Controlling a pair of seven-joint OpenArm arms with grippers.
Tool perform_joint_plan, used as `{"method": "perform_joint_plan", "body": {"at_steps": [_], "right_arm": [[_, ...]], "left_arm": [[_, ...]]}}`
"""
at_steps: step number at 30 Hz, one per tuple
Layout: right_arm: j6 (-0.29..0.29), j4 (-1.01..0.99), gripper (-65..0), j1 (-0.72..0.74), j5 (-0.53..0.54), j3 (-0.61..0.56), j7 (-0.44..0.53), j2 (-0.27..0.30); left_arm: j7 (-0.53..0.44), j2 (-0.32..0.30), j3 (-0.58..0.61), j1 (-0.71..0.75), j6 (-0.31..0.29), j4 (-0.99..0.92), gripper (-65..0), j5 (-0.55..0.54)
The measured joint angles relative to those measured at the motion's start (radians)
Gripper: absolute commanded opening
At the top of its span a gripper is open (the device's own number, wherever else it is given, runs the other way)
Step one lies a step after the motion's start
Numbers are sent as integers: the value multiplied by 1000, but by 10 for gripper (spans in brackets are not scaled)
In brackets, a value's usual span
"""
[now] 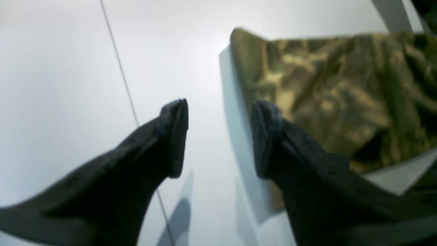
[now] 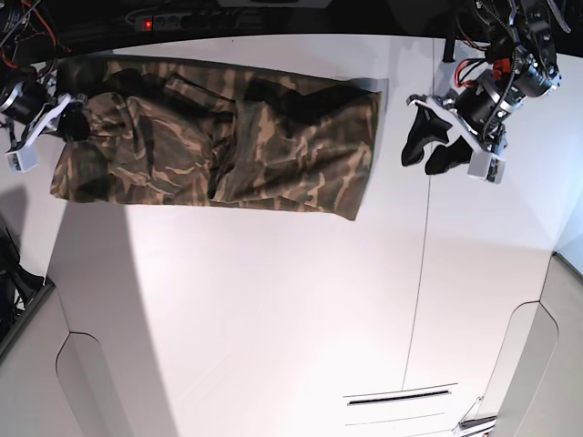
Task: Fold the T-shirt properly
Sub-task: 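Grasp the bundle end with the right gripper and fold it toward the left gripper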
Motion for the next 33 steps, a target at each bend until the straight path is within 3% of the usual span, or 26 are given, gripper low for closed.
{"method": "perform_joint_plan", "body": {"at_steps": [5,12,14,20,24,28,29,31,33], "right_arm": [[1,3,-650,106,101,39,-103,58],[0,93,-650,221,169,40,-153,37],[-1,166,-650,222,181,42,-156,8],[1,409,-650,204,170,-22,-179,-153],[2,488,-650,166,134,-177,-171,-230],[3,475,-650,139,16,-373,-167,-309],[3,468,-637,132,-13,-425,-164,-328],[9,444,-470,117,-81,-526,-133,-359],[8,417,-350,109,-155,-619,-82,-367]], "left_arm": [[0,2,1,58,0,-17,-323,-10],[-4,3,0,63,0,-110,-323,-92],[-3,3,0,63,0,-145,-323,-95],[-36,5,11,56,0,-207,-323,-99],[-46,3,68,54,0,-212,-323,-103],[-54,3,118,54,0,-212,-323,-103],[-56,3,126,54,0,-212,-323,-103],[-58,3,135,54,0,-212,-323,-104],[-62,2,136,54,0,-212,-323,-103]]}}
